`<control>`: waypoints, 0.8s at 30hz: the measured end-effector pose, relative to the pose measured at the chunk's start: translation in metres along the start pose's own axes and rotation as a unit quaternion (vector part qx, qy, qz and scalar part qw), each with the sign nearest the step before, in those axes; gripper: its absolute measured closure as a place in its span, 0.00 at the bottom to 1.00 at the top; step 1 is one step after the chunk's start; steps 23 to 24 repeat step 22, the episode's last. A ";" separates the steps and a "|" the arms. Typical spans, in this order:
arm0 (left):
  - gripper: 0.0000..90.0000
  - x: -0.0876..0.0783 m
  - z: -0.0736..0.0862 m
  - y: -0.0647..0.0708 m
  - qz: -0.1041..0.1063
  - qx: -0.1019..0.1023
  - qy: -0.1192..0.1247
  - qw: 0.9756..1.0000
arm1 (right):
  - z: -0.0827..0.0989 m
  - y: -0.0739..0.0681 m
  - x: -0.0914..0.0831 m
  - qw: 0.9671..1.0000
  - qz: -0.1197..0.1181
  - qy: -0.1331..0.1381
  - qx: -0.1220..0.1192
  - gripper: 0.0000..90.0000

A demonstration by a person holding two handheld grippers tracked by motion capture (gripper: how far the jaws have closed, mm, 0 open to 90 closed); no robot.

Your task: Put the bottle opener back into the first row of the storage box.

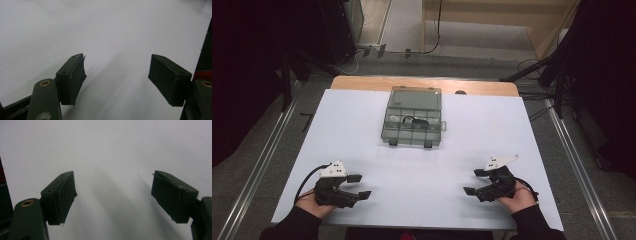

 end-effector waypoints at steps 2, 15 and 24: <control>0.32 0.000 0.000 0.000 0.000 0.001 0.000 1.000 | 0.000 0.000 0.001 1.000 0.000 -0.001 -0.002 0.23; 0.32 0.000 0.000 0.000 -0.002 0.001 -0.001 1.000 | 0.000 -0.001 0.004 1.000 -0.003 -0.006 -0.003 0.23; 0.32 0.000 0.000 0.000 0.000 0.001 -0.001 1.000 | -0.001 -0.001 0.002 1.000 -0.002 -0.002 -0.001 0.23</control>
Point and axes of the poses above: each handheld gripper's, and its own axes: x roughly forward along the jaws, z roughly out of its underside, y roughly to its right, the point moved 8 cm from there along x, roughly forward along the jaws, and after that the axes turned 13 degrees about -z, right-handed, at the moved point
